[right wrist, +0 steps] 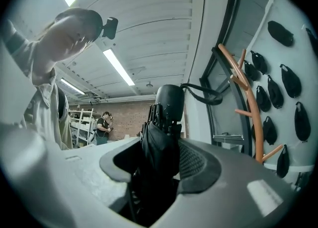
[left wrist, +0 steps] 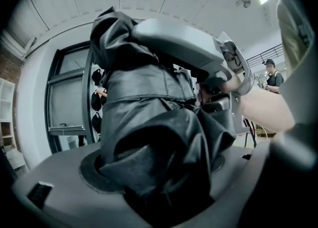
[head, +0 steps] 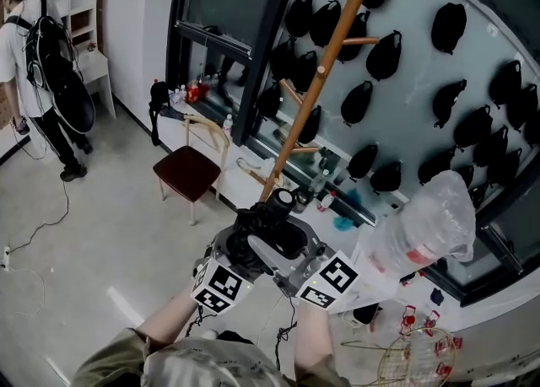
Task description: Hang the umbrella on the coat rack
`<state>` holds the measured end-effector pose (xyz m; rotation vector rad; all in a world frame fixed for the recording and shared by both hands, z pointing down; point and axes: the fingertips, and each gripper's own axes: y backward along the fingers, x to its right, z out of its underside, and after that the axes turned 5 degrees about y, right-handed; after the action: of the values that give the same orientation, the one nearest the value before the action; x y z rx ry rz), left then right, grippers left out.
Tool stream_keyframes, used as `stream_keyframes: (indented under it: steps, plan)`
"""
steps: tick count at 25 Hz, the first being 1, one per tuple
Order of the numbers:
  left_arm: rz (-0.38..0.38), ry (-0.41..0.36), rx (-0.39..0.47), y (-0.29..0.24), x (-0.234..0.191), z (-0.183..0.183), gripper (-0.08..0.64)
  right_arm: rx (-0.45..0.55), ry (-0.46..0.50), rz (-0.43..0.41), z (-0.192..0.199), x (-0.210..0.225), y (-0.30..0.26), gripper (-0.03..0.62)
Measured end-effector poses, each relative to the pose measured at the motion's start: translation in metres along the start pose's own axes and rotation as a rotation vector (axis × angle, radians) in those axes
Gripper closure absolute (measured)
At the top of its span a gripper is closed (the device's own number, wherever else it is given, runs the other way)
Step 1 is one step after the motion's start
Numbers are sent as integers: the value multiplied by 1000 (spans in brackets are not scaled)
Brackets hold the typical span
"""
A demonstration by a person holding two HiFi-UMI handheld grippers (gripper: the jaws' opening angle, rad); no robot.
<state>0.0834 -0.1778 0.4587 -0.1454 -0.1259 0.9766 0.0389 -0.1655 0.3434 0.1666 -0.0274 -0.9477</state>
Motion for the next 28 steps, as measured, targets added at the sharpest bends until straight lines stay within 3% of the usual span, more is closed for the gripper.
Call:
stream_keyframes:
  steps: [4, 15, 23, 28]
  plan:
    - [-34, -25, 50, -3, -17, -10, 167, 6, 11, -3, -12, 16, -10, 387]
    - [-159, 93, 85, -34, -64, -4, 135, 23, 30, -29, -36, 103, -24, 388]
    - [-189, 68, -13, -75, -63, 14, 137, 70, 57, -98, -68, 141, -23, 388]
    - [-220, 69, -22, -104, -64, 4, 137, 66, 84, -143, -79, 149, -25, 388]
